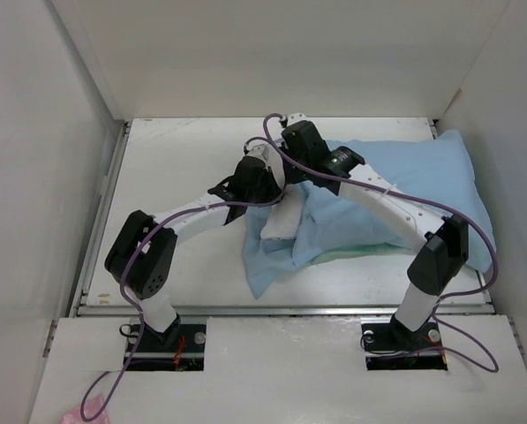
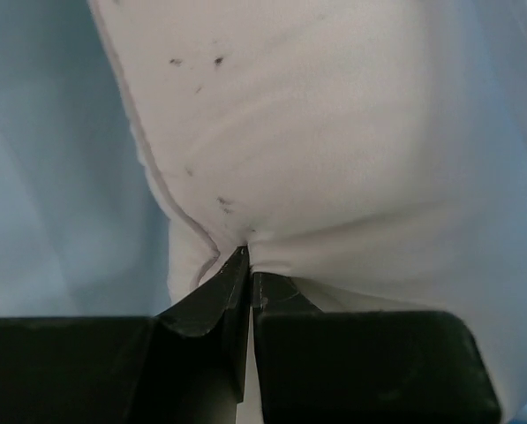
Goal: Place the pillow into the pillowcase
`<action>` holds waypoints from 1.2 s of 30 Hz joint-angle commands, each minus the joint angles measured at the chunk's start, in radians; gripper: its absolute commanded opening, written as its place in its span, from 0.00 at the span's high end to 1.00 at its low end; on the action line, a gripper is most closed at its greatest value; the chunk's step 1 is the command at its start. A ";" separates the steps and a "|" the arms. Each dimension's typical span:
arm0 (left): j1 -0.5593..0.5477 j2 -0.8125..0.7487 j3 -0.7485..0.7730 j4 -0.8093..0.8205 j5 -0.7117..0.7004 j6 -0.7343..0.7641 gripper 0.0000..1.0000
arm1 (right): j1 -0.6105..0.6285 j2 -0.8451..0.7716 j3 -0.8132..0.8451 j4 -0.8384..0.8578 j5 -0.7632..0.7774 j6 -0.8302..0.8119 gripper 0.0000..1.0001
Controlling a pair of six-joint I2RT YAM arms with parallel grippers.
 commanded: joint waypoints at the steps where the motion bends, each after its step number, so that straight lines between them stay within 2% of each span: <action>1: -0.009 0.027 0.061 0.111 0.106 0.026 1.00 | 0.005 -0.016 0.085 0.101 -0.352 -0.034 1.00; 2: -0.009 0.036 0.070 0.123 0.106 0.026 1.00 | 0.005 0.005 0.151 0.101 -0.480 -0.034 1.00; 5: -0.009 0.045 0.079 0.174 0.138 0.026 1.00 | 0.005 0.088 0.243 0.110 -0.693 -0.043 1.00; 9: -0.009 0.045 0.060 0.289 0.189 -0.008 1.00 | 0.005 0.141 0.369 0.120 -0.849 -0.024 1.00; 11: -0.009 0.054 0.060 0.338 0.222 -0.033 1.00 | -0.006 0.156 0.433 0.130 -0.889 -0.003 1.00; 15: -0.009 0.054 0.050 0.382 0.223 -0.045 1.00 | -0.029 0.156 0.457 0.217 -0.926 0.058 1.00; 19: -0.027 0.042 0.050 0.392 0.258 -0.045 1.00 | -0.082 0.156 0.385 0.277 -0.958 0.111 1.00; 21: -0.009 0.007 0.031 0.299 0.258 -0.033 0.99 | -0.121 0.139 0.340 0.225 -0.915 0.094 1.00; 22: 0.001 -0.016 0.017 0.265 0.220 -0.033 0.91 | -0.135 0.124 0.317 0.207 -0.893 0.051 1.00; 23: 0.013 -0.045 -0.002 0.226 0.195 -0.033 0.83 | -0.159 0.102 0.264 0.193 -0.830 0.031 0.85; 24: 0.036 -0.117 -0.055 0.164 0.172 -0.033 0.55 | -0.170 0.079 0.236 0.177 -0.787 0.008 0.79; 26: 0.056 -0.200 -0.101 0.073 0.060 -0.020 0.08 | -0.170 0.007 0.185 0.157 -0.652 -0.052 0.70; 27: 0.067 -0.285 -0.133 0.026 0.019 -0.010 0.00 | -0.170 -0.008 0.175 0.157 -0.465 -0.052 0.67; 28: 0.067 -0.327 -0.144 -0.075 -0.076 -0.010 0.00 | -0.170 -0.022 0.174 0.144 -0.372 -0.090 0.66; 29: 0.076 -0.367 -0.153 -0.122 -0.119 -0.010 0.00 | -0.170 -0.036 0.174 0.144 -0.371 -0.100 0.66; 30: 0.076 -0.440 -0.154 -0.163 -0.160 -0.023 0.00 | -0.170 -0.036 0.185 0.134 -0.383 -0.113 0.56; 32: 0.102 -0.501 -0.164 -0.278 -0.274 -0.054 0.00 | -0.170 -0.036 0.219 0.075 -0.405 -0.191 0.45; 33: 0.113 -0.525 -0.164 -0.307 -0.299 -0.078 0.00 | -0.159 -0.036 0.236 0.043 -0.405 -0.214 0.42; 36: 0.165 -0.567 -0.164 -0.346 -0.331 -0.088 0.00 | -0.081 -0.025 0.251 -0.060 -0.279 -0.346 0.37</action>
